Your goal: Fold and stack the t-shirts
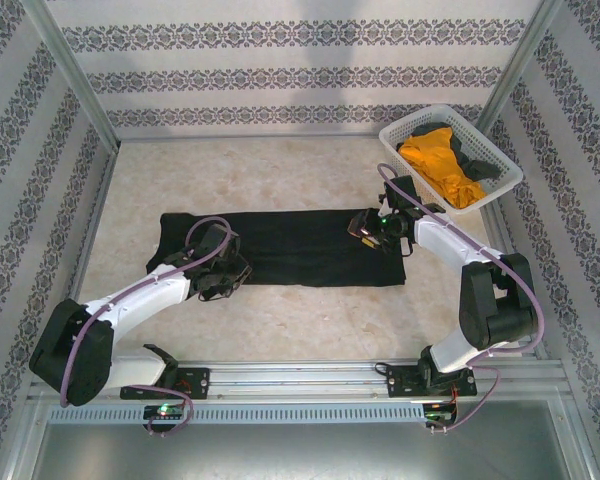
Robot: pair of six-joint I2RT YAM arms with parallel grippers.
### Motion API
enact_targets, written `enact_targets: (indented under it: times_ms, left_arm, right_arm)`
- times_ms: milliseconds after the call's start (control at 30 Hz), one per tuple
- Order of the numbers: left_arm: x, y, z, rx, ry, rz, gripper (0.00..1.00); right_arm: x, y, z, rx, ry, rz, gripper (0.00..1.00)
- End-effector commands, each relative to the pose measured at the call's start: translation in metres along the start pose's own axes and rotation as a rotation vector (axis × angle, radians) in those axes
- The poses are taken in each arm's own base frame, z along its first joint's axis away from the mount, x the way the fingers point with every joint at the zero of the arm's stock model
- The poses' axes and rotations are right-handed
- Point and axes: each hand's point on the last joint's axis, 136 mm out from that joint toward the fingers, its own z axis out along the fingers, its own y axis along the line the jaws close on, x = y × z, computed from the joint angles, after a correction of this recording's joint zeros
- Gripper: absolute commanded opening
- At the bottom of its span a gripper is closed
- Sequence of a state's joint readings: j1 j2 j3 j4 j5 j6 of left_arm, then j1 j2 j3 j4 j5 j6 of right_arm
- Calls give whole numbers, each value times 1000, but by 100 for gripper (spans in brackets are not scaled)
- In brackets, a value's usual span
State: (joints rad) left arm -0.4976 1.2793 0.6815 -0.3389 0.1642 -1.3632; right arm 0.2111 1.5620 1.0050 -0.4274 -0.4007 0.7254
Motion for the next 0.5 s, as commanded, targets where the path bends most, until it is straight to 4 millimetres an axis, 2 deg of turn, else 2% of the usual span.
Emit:
enact_targets:
  times_ms: [0, 33, 100, 300, 367, 467]
  left_arm:
    - [3, 6, -7, -61, 16, 98, 36]
    - [-3, 0, -14, -60, -2, 123, 42]
    - [-22, -3, -28, -71, -38, 140, 46]
    - [-111, 9, -61, -23, -180, 2, 46]
    - [-137, 22, -61, -36, -218, -33, 46]
    - [-161, 44, -46, -24, -219, -85, 44]
  right_arm:
    - [1, -13, -3, 40, -4, 2, 45]
    - [1, -13, -4, 44, -6, 1, 45]
    - [-1, -13, -5, 50, -14, -5, 45]
    - [-10, 2, -21, -2, -99, -60, 45]
    - [-11, 13, -24, -48, -118, -86, 47]
    - [-8, 28, -20, -115, -100, -122, 48]
